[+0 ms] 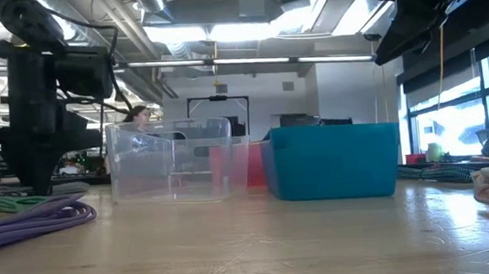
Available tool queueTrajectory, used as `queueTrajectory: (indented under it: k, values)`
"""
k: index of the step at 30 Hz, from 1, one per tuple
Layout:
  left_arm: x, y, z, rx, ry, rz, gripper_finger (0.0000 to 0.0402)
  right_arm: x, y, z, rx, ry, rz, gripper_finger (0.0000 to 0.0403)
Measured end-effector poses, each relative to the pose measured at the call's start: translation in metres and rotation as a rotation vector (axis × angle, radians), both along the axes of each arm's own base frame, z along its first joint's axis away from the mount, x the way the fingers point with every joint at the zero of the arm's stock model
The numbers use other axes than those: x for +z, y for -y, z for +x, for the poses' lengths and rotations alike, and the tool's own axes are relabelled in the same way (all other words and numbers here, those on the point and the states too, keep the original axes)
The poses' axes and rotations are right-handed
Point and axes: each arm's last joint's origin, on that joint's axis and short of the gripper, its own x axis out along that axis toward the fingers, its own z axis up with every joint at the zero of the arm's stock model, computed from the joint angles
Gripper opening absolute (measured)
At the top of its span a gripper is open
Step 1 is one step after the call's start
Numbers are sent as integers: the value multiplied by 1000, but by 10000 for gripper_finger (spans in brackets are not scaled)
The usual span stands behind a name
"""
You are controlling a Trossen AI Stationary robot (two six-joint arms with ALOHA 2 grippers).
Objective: Pick & Place USB Port
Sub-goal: Put the black and white charger cable into the transparent bin
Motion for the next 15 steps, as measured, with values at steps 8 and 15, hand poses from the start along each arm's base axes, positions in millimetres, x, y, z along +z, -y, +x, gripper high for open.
queueTrajectory:
  k: [8,15]
  values:
    - [19,-5,15,-98,20,68,21,0,0,0,0,2,0,159]
    - [68,-11,51,-265,177,200,21,0,0,0,-2,2,2,159]
